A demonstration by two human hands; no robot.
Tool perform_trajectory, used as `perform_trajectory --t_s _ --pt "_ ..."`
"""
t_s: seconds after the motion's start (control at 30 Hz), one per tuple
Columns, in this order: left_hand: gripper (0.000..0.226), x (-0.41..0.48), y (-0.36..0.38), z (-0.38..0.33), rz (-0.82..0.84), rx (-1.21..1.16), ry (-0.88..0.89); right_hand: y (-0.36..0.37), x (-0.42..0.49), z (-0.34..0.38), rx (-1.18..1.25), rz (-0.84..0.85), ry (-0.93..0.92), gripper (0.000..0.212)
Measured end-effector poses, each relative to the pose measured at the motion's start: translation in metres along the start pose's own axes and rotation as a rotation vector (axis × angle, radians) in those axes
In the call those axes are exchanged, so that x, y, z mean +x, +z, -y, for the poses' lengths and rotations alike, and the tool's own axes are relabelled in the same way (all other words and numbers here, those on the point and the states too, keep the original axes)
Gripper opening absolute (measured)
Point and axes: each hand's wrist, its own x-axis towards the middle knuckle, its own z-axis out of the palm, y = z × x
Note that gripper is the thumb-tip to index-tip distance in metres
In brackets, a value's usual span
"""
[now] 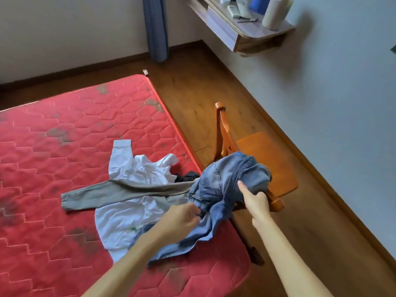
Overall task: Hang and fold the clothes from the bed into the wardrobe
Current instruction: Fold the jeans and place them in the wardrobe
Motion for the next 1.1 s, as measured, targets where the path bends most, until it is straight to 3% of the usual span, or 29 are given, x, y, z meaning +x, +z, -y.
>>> perform_trajectory --t_s 0.13,0.27,0.37,0.47,0.53,0.6,0.7,0.77,0.83,0.93,1.03,1.1 --pt "0.028 0.001 0.0 0.002 0.021 -0.13 -0.108 0.011 -0.005 -0.003 0.035 -0.008 -0.097 0.033" --pt "0.052 -0.006 -0.012 0.001 0.051 -0.687 -0.389 0.021 -0.027 0.005 0.225 0.063 -0.107 0.022" --pt "0.071 -0.009 -0.016 0.011 0.037 -0.995 -0.546 0.026 -0.066 0.021 0.274 0.217 -0.21 0.018" --pt "0.091 -0.023 -0.022 0.002 0.123 -1.305 -0.576 0.04 -0.118 0.028 0.229 0.485 -0.321 0.015" --pt "0.065 -0.041 -0.029 -0.008 0.016 -1.365 -0.614 0.054 -0.149 0.024 0.161 0.709 -0.341 0.017" --pt "0.042 -0.054 -0.03 0.002 -0.186 -1.432 -0.64 0.065 -0.169 0.02 0.036 0.845 -0.365 0.033" --pt "0.032 -0.078 -0.033 0.023 -0.465 -1.276 -0.575 0.065 -0.18 0.012 0.009 0.918 -0.353 0.031" --pt "0.037 -0.095 -0.043 0.036 -0.57 -1.274 -0.518 0.06 -0.183 0.003 0.029 0.928 -0.29 0.029" --pt "0.027 -0.115 -0.059 0.041 -0.63 -1.298 -0.418 0.053 -0.182 -0.007 -0.002 0.959 -0.156 0.027" --pt "0.048 -0.143 -0.082 0.049 -0.693 -1.321 -0.211 0.034 -0.172 -0.015 -0.335 1.001 -0.028 0.037" --pt "0.059 -0.175 -0.102 0.047 -0.667 -1.435 -0.004 0.019 -0.152 -0.016 -0.565 0.833 -0.1 0.016" --pt "0.056 -0.197 -0.107 0.047 -0.673 -1.486 0.077 0.018 -0.145 -0.001 -0.362 0.582 -0.192 0.011"
